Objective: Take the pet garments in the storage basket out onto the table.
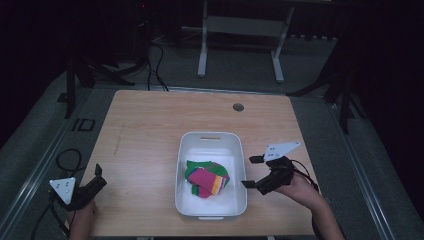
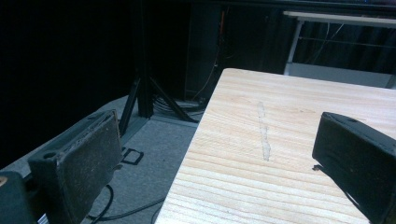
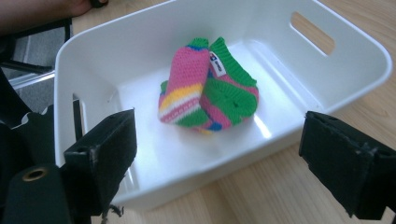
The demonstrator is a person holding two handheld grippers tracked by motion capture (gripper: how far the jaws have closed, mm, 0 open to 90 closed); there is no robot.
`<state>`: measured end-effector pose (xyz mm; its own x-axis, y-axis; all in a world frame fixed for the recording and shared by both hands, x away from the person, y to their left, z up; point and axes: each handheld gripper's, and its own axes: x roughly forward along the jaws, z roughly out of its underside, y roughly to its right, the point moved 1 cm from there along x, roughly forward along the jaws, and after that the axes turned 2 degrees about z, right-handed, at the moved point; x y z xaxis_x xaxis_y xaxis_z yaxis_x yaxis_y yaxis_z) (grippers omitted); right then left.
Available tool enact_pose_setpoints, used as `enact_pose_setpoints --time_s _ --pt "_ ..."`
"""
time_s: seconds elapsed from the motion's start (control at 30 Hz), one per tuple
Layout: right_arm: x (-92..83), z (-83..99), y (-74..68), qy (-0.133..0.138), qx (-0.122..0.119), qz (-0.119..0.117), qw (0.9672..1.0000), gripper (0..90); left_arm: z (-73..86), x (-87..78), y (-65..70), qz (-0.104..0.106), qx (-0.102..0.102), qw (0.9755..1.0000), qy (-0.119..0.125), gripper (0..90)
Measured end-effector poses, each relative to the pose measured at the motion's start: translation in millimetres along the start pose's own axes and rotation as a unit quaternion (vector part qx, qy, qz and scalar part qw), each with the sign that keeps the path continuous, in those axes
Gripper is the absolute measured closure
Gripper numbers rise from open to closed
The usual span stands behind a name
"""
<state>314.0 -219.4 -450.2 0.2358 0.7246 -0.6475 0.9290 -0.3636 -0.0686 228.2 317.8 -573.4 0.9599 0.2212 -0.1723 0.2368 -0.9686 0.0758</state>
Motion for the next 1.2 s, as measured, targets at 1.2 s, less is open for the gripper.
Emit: enact_pose_setpoints --time_s 1.2 --pt "141.0 -64.8 -26.5 -0.13 -0.06 -0.023 0.9894 14.8 0.1 0.1 0.3 0.009 0.003 1.0 0.002 1.8"
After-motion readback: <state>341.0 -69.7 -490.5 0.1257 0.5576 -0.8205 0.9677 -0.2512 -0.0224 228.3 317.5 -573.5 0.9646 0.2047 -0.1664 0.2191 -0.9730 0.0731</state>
